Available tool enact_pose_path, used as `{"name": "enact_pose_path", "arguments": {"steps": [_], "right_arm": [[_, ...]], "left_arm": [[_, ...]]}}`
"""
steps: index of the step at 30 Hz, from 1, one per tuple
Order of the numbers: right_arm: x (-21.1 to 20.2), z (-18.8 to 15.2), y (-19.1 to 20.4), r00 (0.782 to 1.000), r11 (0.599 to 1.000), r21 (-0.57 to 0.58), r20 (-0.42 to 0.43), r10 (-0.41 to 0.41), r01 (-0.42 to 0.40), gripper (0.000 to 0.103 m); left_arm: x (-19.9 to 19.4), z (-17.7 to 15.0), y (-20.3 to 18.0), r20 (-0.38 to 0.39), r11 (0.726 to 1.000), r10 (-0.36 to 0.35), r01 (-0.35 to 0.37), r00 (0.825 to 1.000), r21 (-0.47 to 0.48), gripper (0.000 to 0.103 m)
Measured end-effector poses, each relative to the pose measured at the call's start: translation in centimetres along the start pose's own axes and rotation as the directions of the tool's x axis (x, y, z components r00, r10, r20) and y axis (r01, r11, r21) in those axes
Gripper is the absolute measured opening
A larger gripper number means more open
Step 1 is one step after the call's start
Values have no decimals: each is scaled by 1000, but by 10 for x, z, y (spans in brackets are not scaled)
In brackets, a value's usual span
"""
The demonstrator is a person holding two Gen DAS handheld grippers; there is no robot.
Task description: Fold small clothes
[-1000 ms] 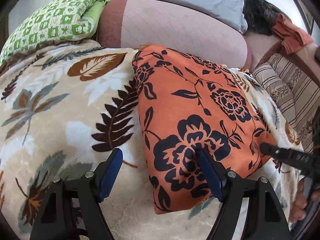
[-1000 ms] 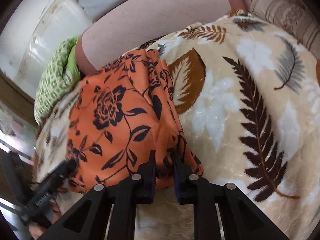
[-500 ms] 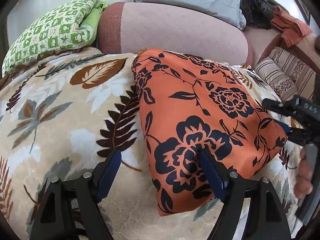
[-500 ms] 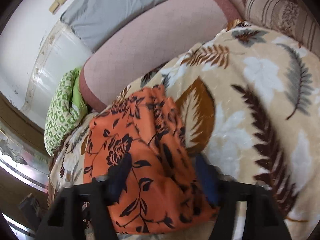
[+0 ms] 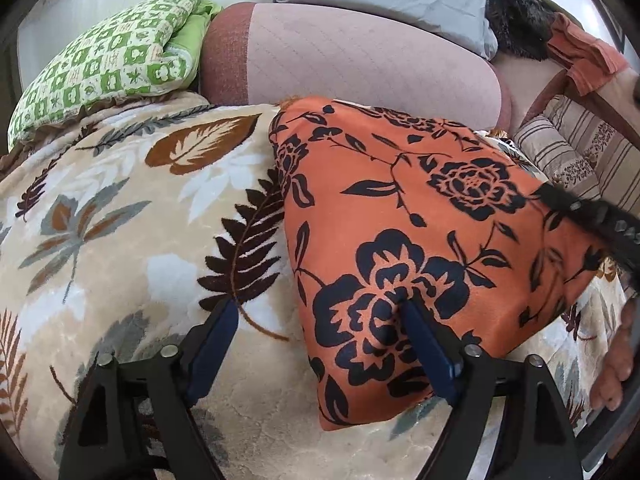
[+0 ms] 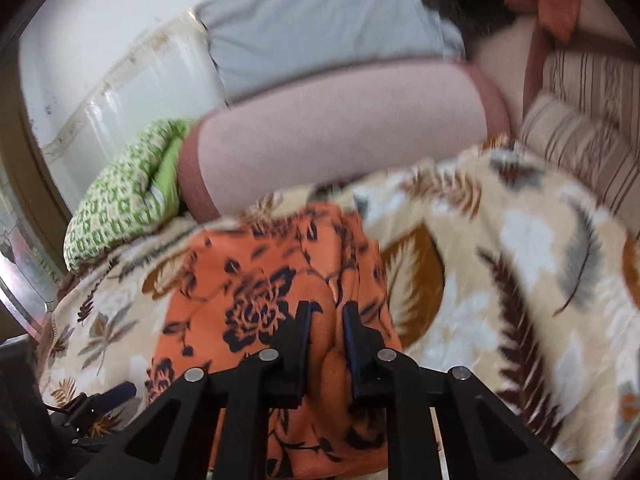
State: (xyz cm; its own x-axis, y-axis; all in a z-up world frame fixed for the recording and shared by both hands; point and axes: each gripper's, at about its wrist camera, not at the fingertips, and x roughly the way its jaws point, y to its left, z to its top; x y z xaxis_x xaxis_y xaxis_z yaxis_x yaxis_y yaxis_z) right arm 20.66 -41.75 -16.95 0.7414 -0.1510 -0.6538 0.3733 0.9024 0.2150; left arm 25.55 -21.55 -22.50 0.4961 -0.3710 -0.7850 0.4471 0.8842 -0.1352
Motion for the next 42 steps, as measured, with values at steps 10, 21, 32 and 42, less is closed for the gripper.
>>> {"name": "enact_pose_path", "arguments": {"steps": [10, 21, 32, 42], "right_arm": [[46, -14, -31, 971, 995, 97, -240, -11, 35, 10], [42, 22, -28, 980, 978, 191, -160, 115, -84, 11], [136, 83, -1, 951, 980, 181, -281, 126, -77, 11], [178, 46, -8, 900, 934, 336, -359, 248, -123, 17]], "left_arm": [[16, -1, 9, -82, 993, -63, 54, 995, -102, 93], [16, 5, 12, -130, 990, -74, 58, 989, -125, 93], [16, 3, 8, -155, 996, -60, 50, 986, -71, 93], [30, -10, -3, -239, 1000, 9, -5, 971, 19, 102]]}}
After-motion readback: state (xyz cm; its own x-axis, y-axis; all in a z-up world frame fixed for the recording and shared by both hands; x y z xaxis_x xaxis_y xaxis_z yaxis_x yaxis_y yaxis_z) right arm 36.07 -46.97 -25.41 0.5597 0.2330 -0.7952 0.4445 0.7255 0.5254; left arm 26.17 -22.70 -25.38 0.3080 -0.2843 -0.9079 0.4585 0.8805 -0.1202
